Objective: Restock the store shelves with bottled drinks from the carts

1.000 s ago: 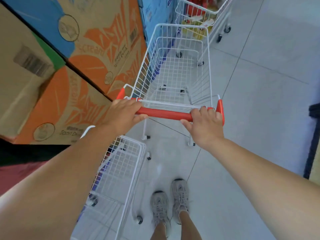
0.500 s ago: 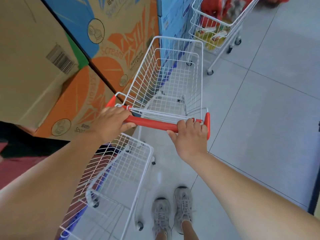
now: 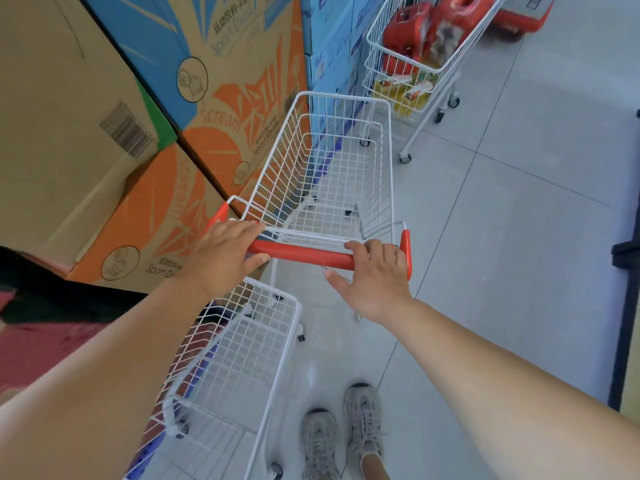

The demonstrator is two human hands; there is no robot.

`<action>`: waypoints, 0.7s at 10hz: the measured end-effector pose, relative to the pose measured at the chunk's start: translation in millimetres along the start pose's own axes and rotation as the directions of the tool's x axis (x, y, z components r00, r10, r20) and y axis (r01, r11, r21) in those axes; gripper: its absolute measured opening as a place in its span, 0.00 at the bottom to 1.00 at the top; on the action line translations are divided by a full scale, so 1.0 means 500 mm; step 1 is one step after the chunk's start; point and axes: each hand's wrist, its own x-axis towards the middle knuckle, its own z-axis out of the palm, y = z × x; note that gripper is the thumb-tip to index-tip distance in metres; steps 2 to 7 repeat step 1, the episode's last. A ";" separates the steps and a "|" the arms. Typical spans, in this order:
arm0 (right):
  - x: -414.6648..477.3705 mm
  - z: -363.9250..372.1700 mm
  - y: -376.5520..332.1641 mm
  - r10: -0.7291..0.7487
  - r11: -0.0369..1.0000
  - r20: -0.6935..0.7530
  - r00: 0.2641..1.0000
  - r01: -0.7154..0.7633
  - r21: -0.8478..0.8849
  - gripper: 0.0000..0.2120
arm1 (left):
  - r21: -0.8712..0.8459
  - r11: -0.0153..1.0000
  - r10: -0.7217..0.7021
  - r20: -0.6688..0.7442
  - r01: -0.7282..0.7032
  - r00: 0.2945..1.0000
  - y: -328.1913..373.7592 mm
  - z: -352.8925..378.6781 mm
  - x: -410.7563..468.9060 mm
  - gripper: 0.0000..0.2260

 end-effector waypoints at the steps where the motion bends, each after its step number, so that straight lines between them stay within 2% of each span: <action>1: -0.068 -0.010 0.013 -0.044 0.984 -0.179 0.983 0.074 0.161 0.30 | -0.106 0.994 -0.021 -0.072 0.013 0.997 0.062 -0.008 -0.069 0.31; 7: -0.068 -0.010 0.013 -0.044 0.984 -0.179 0.983 0.074 0.161 0.30 | -0.106 0.994 -0.021 -0.072 0.013 0.997 0.062 -0.008 -0.069 0.31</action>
